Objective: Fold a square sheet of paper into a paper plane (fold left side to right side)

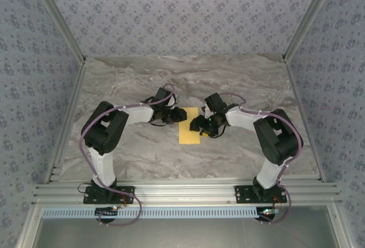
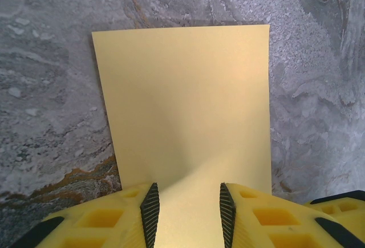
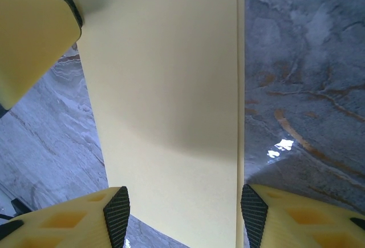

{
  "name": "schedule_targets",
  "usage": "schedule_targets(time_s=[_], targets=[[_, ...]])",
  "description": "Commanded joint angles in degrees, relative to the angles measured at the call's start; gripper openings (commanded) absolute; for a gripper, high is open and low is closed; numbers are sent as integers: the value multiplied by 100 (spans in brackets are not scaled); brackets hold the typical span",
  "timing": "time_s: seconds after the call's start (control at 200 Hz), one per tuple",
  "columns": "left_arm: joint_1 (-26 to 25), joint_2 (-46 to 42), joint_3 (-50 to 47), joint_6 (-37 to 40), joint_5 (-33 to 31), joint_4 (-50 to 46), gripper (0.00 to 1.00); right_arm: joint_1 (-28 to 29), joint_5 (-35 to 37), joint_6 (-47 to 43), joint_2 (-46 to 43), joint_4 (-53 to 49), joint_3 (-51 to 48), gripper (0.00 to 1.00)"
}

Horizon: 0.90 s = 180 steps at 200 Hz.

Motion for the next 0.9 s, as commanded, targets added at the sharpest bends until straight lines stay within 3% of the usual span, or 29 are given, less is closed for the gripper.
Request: schedule_targets(time_s=[0.0, 0.535, 0.894], targets=[[-114, 64, -130, 66, 26, -344, 36, 47, -63, 93, 149, 23, 34, 59], [-121, -26, -87, 83, 42, -380, 37, -99, -409, 340, 115, 660, 18, 59], [209, -717, 69, 173, 425, -274, 47, -350, -856, 276, 257, 903, 114, 59]])
